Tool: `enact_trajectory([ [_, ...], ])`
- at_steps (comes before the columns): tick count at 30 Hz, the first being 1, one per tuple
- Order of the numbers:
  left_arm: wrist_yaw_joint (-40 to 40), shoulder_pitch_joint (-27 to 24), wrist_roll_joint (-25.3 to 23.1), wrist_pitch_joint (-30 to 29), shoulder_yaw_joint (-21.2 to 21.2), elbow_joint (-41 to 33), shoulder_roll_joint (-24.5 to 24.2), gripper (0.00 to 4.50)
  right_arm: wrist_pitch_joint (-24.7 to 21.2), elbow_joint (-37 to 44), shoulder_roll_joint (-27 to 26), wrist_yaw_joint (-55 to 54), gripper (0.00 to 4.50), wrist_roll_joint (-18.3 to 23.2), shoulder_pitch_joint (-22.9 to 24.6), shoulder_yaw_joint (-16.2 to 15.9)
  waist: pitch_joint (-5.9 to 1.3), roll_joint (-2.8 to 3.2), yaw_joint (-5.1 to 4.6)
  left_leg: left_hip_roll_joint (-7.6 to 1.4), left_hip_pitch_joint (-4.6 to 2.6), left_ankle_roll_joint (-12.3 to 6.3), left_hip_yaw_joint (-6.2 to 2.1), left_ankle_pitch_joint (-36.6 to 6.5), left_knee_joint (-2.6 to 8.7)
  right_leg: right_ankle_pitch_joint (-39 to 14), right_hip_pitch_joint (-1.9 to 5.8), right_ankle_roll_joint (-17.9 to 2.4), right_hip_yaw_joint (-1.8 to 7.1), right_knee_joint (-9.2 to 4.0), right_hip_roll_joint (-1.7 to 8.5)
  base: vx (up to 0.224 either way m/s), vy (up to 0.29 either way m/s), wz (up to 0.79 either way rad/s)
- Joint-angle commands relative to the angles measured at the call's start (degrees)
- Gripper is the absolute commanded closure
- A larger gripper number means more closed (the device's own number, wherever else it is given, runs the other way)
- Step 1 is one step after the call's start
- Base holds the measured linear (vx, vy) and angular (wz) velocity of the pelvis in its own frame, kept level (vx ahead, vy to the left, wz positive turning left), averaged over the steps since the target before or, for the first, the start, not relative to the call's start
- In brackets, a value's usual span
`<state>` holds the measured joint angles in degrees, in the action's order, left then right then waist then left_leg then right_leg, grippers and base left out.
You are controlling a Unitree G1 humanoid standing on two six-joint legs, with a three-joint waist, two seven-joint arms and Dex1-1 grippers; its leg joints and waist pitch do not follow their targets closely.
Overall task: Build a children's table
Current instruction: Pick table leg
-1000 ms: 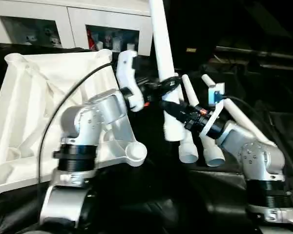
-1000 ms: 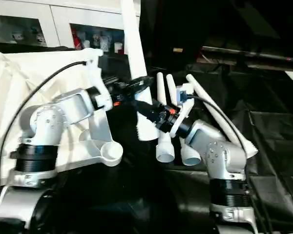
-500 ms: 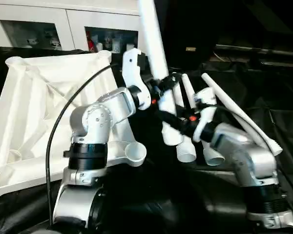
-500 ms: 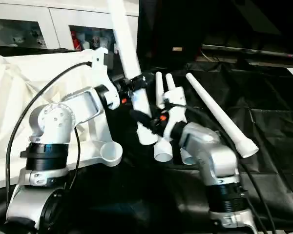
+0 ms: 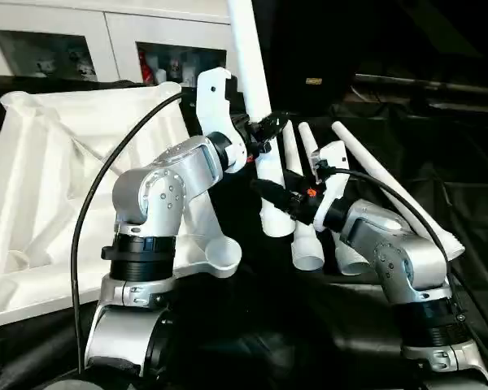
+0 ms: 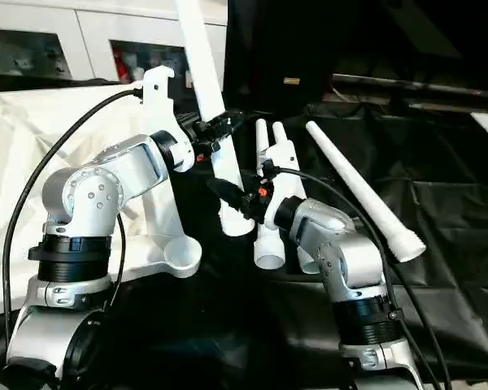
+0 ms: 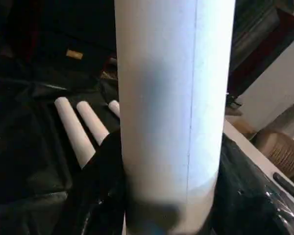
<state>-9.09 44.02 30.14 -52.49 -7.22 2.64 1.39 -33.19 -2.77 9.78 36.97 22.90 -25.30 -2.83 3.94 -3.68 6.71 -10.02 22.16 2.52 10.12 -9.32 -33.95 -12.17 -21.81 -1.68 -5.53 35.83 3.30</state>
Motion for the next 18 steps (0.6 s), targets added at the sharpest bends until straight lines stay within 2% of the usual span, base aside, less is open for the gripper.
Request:
enact_trajectory([
  [1,0.2,-0.5,1.0,-1.0,0.7,-1.9,0.8,2.64,-0.5,0.5,0.4,0.3,2.61,0.7,-0.1,0.3,-4.22,0.03,0.21,-3.85,-1.12,-0.94,-1.45,-6.4,3.50,-5.0,3.06,-8.8,3.94,-4.50,6.25,0.000,0.000,0.00],
  [3,0.4,-1.0,1.2,-1.4,0.4,-2.5,0.9,2.65,-0.1,-0.4,0.3,0.6,2.61,0.9,-0.4,0.5,-4.25,0.13,0.29,-3.79,-1.11,-0.87,-1.43,-6.3,3.44,-5.3,3.07,-8.5,3.98,-4.50,6.23,0.000,0.000,0.00],
  [4,0.2,-0.9,1.3,-1.5,0.3,-2.6,0.9,2.65,-0.4,-0.4,0.2,0.6,2.26,1.3,-0.5,0.8,-4.20,0.10,0.31,-3.81,-1.15,-0.86,-1.44,-6.4,3.48,-5.5,3.01,-8.4,3.98,-4.57,6.19,0.000,0.000,0.00],
  [5,-0.1,-0.7,1.6,-1.7,0.3,-2.6,0.7,2.65,-0.9,-0.5,0.0,0.7,1.91,2.1,-0.5,1.3,-4.25,0.44,0.31,-3.85,-1.21,-0.70,-1.50,-6.6,3.50,-5.4,2.99,-8.3,3.98,-4.59,6.13,0.000,0.000,0.00],
  [6,-0.4,-0.4,1.8,-1.9,0.2,-2.5,0.6,2.65,-2.1,-0.3,-0.2,1.0,1.90,3.8,-0.5,2.2,-4.26,0.48,0.36,-3.89,-1.27,-0.56,-1.55,-6.9,3.54,-5.3,2.98,-8.3,3.95,-4.54,6.12,0.000,0.000,0.00],
  [7,-0.9,0.0,1.8,-2.0,0.4,-2.3,0.1,2.65,-3.1,0.3,0.1,1.7,1.90,5.3,-0.3,3.0,-4.29,0.87,0.41,-3.89,-1.31,-0.58,-1.58,-6.9,3.52,-4.8,2.96,-8.5,3.98,-4.43,6.12,0.000,0.000,0.00],
  [8,-0.9,0.0,1.8,-2.0,0.4,-2.3,0.1,2.65,-3.1,0.3,0.1,1.7,1.90,5.3,-0.3,3.0,-4.32,0.69,0.38,-3.88,-1.34,-0.65,-1.55,-6.9,3.51,-4.4,2.96,-8.6,3.96,-4.49,6.01,0.000,0.000,0.00],
  [9,-2.0,0.6,2.0,-2.1,0.8,-2.1,-0.5,2.65,-4.2,1.0,0.8,2.2,1.76,6.6,-0.2,4.2,-4.32,0.99,0.44,-3.91,-1.37,-0.51,-1.63,-6.9,3.53,-3.8,2.95,-8.7,3.97,-4.41,5.99,0.000,0.000,0.00],
  [10,-3.0,1.2,2.1,-2.1,1.2,-1.8,-1.0,2.66,-5.5,1.6,1.9,2.9,1.51,8.1,-0.1,5.7,-4.36,0.92,0.40,-3.96,-1.34,-0.35,-1.59,-6.8,3.53,-3.0,2.98,-8.8,3.97,-4.34,5.99,0.000,0.000,0.00],
  [11,-3.0,1.2,2.1,-2.1,1.2,-1.8,-1.0,2.66,-5.5,1.6,1.9,2.9,1.47,8.1,-0.1,5.7,-4.37,0.83,0.42,-3.85,-1.39,-0.48,-1.57,-6.9,3.52,-3.0,3.07,-8.7,3.96,-4.45,5.90,0.000,0.000,0.00],
  [12,-6.2,2.0,2.7,-2.2,2.3,-2.0,-2.1,2.66,-9.0,3.4,4.9,6.0,1.47,11.9,0.5,8.5,-4.37,0.73,0.49,-3.86,-1.24,-0.28,-1.55,-6.6,3.51,-2.6,3.13,-8.7,3.98,-4.32,5.98,0.000,0.000,0.00],
  [13,-6.2,2.0,2.7,-2.2,2.3,-2.0,-2.1,2.66,-9.0,3.4,4.9,6.0,1.47,11.9,0.5,8.5,-4.36,0.70,0.50,-3.71,-1.40,-0.57,-1.54,-6.6,3.51,-2.7,3.26,-8.4,3.94,-4.42,5.78,0.000,0.000,0.00],
  [14,-7.5,2.4,3.4,-2.8,2.6,-2.1,-2.5,2.66,-11.0,4.3,6.6,8.0,1.46,14.1,0.9,9.8,-4.43,0.73,0.75,-3.79,-1.36,-0.96,-1.47,-5.8,3.35,-1.5,3.35,-8.4,3.99,-4.24,5.84,0.000,0.000,0.00],
  [16,-8.2,2.6,3.8,-3.2,2.7,-2.1,-2.7,2.66,-12.1,4.7,7.7,9.2,1.46,15.4,1.0,10.5,-4.45,0.73,0.86,-3.76,-1.30,-1.03,-1.44,-5.8,3.30,-1.4,3.31,-8.6,3.97,-4.21,5.86,0.000,0.000,0.00],
  [17,-8.9,3.4,4.6,-4.1,2.5,-1.8,-3.0,2.66,-14.2,5.3,9.5,10.6,1.46,17.7,1.1,11.6,-4.42,0.62,0.95,-3.73,-1.27,-1.02,-1.39,-6.0,3.21,-2.1,3.21,-8.9,3.94,-4.36,5.97,0.000,0.000,0.00],
  [18,-8.9,3.4,4.6,-4.1,2.5,-1.8,-3.0,2.66,-14.2,5.3,9.5,10.6,1.46,17.7,1.1,11.6,-4.49,0.72,1.10,-3.63,-1.29,-1.20,-1.40,-6.0,3.12,-2.8,3.45,-9.1,3.88,-4.44,5.99,0.000,0.000,0.00],
])
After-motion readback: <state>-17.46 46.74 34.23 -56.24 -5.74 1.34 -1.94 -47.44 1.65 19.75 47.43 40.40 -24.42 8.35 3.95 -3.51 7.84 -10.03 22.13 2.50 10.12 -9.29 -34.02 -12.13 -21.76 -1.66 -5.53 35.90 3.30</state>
